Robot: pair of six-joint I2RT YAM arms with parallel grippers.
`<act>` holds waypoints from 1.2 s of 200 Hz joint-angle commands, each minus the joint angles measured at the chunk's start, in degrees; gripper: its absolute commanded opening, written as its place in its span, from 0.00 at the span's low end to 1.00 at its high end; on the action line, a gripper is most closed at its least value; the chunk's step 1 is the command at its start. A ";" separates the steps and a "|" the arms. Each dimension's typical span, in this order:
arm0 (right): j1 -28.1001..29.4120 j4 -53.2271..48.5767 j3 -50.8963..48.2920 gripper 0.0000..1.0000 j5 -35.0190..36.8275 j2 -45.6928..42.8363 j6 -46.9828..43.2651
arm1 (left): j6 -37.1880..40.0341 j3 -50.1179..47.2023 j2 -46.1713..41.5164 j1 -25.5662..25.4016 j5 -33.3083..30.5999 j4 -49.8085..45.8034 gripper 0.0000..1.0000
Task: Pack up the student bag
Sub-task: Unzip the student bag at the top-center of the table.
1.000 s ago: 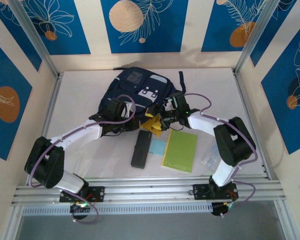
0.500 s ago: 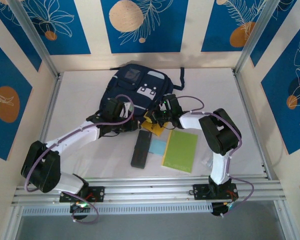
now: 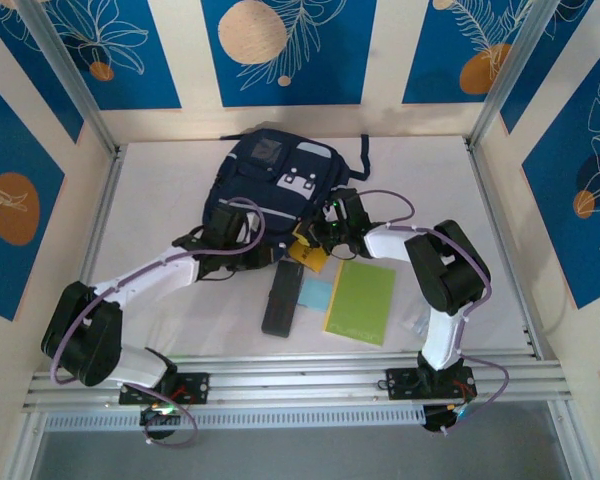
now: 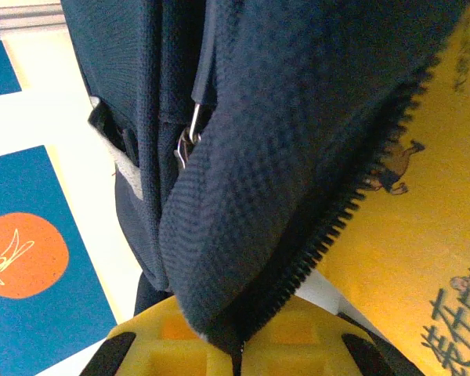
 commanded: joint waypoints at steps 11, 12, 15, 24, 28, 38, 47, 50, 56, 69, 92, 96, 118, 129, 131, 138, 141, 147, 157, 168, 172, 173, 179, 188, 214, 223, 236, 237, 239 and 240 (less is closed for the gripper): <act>2.17 3.12 2.74 0.00 0.34 -0.49 2.66 | -3.43 0.15 -1.60 -3.84 -3.81 2.82 0.45; 2.20 3.14 2.79 0.00 0.35 -0.46 2.75 | -3.51 0.15 -1.53 -3.91 -3.90 2.84 0.45; 2.34 3.37 2.90 0.00 0.42 -0.36 2.94 | -3.55 0.15 -1.32 -4.07 -4.14 2.93 0.46; 2.65 4.01 3.18 0.00 0.35 -0.10 3.72 | -3.99 0.30 -0.43 -4.43 -5.11 2.60 0.46; 2.79 4.38 3.19 0.00 0.35 0.00 4.15 | -4.04 0.46 0.02 -4.57 -5.68 2.31 0.46; 3.14 5.44 3.22 0.00 0.26 0.09 5.07 | -4.19 1.07 1.30 -4.80 -7.85 0.95 0.46; 3.42 5.78 3.33 0.00 0.33 -0.08 5.55 | -4.04 1.45 2.32 -5.02 -10.61 0.11 0.46; 3.56 5.79 3.33 0.00 0.35 -0.13 5.64 | -4.00 1.53 2.63 -5.16 -11.57 -0.13 0.46; 3.79 5.87 3.41 0.00 0.43 -0.25 5.88 | -3.94 1.70 3.29 -5.12 -13.53 -0.66 0.47; 4.29 6.48 3.16 0.00 0.44 -0.52 6.54 | -3.81 1.97 4.49 -5.20 -17.29 -0.51 0.49; 4.99 8.63 2.32 0.00 0.27 -0.62 8.26 | -3.68 3.40 6.81 -5.12 -20.80 1.09 0.50; 5.11 8.75 2.23 0.00 0.19 -0.61 8.50 | -3.68 3.63 7.18 -5.18 -21.09 1.48 0.50; 5.65 9.45 1.75 0.00 0.00 -0.20 9.16 | -3.73 5.84 8.84 -5.20 -21.16 2.73 0.51; 5.78 10.04 1.39 0.00 0.00 0.07 9.52 | -3.57 6.98 9.50 -5.20 -20.92 2.67 0.51; 5.75 10.09 1.35 0.00 0.00 0.13 9.52 | -3.52 7.17 9.61 -5.20 -20.84 2.67 0.51; 5.79 9.95 1.34 0.00 -0.07 0.38 9.52 | -3.44 7.79 9.91 -5.20 -20.50 2.45 0.51; 5.75 9.88 1.34 0.00 -0.08 0.44 9.52 | -3.42 8.06 10.04 -5.20 -20.39 2.35 0.51; 5.66 10.05 1.34 0.00 -0.09 0.56 9.59 | -3.36 8.51 10.23 -5.20 -20.11 2.04 0.51; 5.66 10.08 1.34 0.00 -0.17 0.92 9.44 | -3.34 9.37 10.55 -5.22 -19.44 1.41 0.52; 5.66 9.65 1.51 0.00 -0.17 1.14 9.11 | -3.33 10.18 10.66 -5.20 -18.62 0.75 0.54; 5.66 9.63 1.52 0.00 -0.17 1.21 8.97 | -3.41 10.43 10.60 -5.24 -18.31 0.53 0.56; 5.66 9.60 1.52 0.00 -0.22 1.22 8.94 | -3.41 10.52 10.60 -5.26 -18.27 0.46 0.56; 5.72 9.31 1.60 0.00 -0.26 1.27 8.59 | -3.48 10.96 10.44 -5.20 -17.87 -0.12 0.57; 5.70 8.56 1.69 0.00 -0.05 1.32 8.08 | -3.44 11.67 10.18 -5.24 -17.02 -1.07 0.57; 5.57 8.69 1.09 0.00 0.21 1.35 7.59 | -2.94 11.88 8.67 -5.21 -16.85 -2.24 0.54; 5.63 8.86 1.23 0.00 0.09 1.49 7.45 | -2.42 11.68 8.65 -5.22 -17.90 -2.25 0.51; 5.66 9.20 1.42 0.00 -0.21 1.59 7.46 | -1.73 12.04 9.34 -5.19 -18.96 -2.75 0.47; 5.66 9.20 1.42 0.00 -0.21 1.59 7.46 | -1.65 12.07 9.44 -5.19 -19.03 -2.81 0.46; 5.72 9.26 1.43 0.00 -0.25 1.63 7.45 | -1.50 12.11 9.69 -5.13 -19.16 -2.87 0.46; 5.74 9.29 1.43 0.00 -0.35 1.66 7.42 | -1.45 12.19 9.79 -5.16 -19.22 -2.87 0.45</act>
